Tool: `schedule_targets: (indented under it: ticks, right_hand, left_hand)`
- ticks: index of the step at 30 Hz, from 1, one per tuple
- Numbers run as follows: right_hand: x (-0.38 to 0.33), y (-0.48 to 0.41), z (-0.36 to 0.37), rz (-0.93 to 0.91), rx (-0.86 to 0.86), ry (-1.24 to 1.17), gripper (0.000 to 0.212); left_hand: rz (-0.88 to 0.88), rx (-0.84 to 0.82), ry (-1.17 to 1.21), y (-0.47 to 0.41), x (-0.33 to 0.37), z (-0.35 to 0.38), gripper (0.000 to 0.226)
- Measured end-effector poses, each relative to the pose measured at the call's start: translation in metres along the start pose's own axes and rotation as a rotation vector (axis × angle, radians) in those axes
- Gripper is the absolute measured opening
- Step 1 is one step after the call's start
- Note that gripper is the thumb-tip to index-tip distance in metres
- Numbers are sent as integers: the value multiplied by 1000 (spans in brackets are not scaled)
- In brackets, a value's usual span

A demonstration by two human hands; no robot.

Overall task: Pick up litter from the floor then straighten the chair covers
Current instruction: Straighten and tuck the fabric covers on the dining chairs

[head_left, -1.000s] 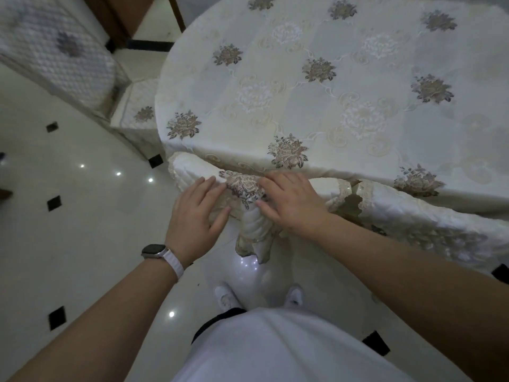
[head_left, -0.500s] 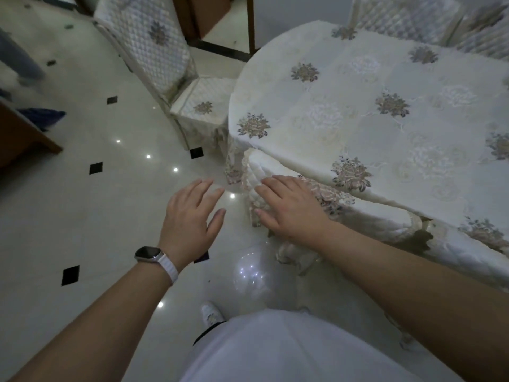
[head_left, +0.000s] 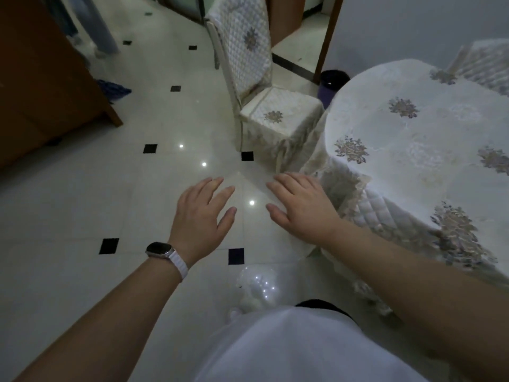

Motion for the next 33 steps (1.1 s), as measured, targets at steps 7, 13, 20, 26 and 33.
schedule_targets:
  ticks: [7, 13, 20, 26, 33]
  right_hand:
    - [-39, -68, 26, -101, 11, -29, 47]
    - [-48, -137, 60, -139, 8, -80, 48]
    - [-26, -253, 100, -179, 7, -125, 48]
    - [17, -341, 114, -187, 31, -129, 46]
    - [44, -419, 117, -184, 80, -123, 45]
  left_hand:
    - [-124, 74, -14, 5, -65, -17, 42]
    - [-176, 71, -59, -14, -116, -14, 40]
    - [-237, 12, -152, -93, -193, -2, 42]
    - [-254, -34, -163, -180, -242, 20, 44]
    - [-232, -4, -153, -242, -286, 28, 43]
Point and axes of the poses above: each hand's wrist, its own y-axis away from the middle knuckle, its own z-axis out of the palm, x = y × z, the point moved 3 cm from there along -y, towards the middle knuckle, and after that the axes turned 5 degrees about z, right-handed, at the moved point
